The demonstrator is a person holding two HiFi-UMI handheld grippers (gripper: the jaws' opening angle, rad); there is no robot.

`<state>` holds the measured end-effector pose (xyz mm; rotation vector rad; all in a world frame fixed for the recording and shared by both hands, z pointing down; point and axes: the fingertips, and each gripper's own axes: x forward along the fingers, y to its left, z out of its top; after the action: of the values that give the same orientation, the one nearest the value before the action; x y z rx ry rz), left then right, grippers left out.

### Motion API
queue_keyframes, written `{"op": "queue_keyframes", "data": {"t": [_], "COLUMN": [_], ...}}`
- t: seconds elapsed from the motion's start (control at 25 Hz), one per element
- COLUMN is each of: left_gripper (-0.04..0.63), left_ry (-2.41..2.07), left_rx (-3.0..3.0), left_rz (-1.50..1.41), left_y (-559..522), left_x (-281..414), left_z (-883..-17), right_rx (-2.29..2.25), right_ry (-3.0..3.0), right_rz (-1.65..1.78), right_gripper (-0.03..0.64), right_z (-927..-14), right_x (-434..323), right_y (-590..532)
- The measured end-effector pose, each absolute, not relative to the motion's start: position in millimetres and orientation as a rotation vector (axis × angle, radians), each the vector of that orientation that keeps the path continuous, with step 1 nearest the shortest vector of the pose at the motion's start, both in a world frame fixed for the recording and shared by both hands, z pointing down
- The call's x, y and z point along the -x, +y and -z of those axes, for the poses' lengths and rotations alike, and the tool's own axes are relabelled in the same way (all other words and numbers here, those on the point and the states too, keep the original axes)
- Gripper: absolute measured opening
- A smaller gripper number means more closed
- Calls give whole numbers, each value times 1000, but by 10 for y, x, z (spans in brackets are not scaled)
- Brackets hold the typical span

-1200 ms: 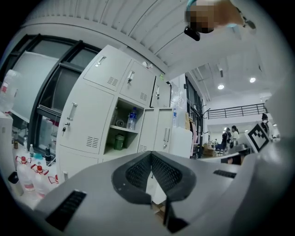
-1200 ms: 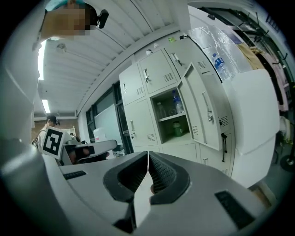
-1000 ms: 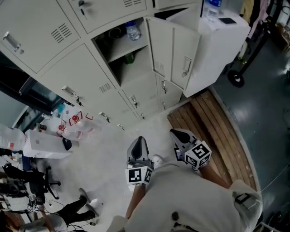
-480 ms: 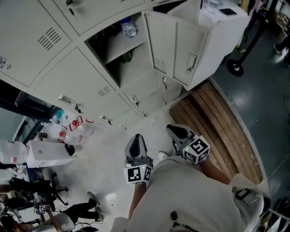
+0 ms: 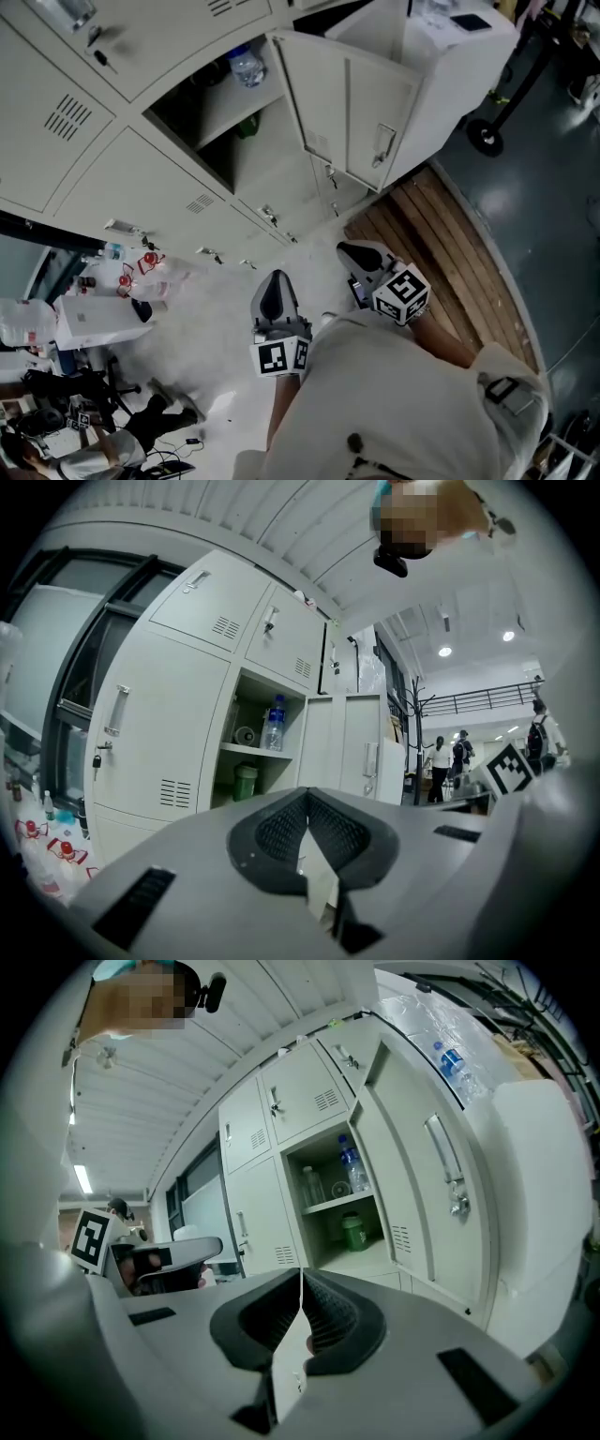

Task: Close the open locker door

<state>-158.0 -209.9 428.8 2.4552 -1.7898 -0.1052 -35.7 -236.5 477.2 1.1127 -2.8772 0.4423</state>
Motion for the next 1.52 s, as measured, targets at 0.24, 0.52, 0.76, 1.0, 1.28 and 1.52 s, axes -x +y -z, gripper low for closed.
{"op": "queue_keyframes", "data": {"t": [0.24, 0.52, 0.76, 1.0, 1.28, 1.52], "left_gripper": [8, 8, 8, 8, 8, 8], "left_ry": [-1834, -1864, -1870, -1888, -1934, -1989], "left_rx": [-2441, -2410, -2398, -2388, -2342, -2301], "left_rz": [119, 140, 119, 91, 72, 66], "left_y": [-2391, -2599, -2681, -2701, -2647, -2592], "left_x": [1273, 854, 619, 542, 548, 620], "left_z": [-4256, -4326, -4398, -4417, -4451, -4459], "right_rx": [-1120, -1043, -945, -953, -785, -637], "right_ry": [-2904, -2954, -2996, -3051, -3069, -3104], "right_rz": [-398, -321, -232, -177, -114, -146], "right_gripper": [29, 31, 109, 162, 161, 161], "right_z": [-4675, -4563, -4397, -4165, -4091, -4129], "right_x": [-29, -589, -1062, -1436, -1374, -1271], "right_y": [-2800, -3063, -3299, -3710, -3866, -3819]}}
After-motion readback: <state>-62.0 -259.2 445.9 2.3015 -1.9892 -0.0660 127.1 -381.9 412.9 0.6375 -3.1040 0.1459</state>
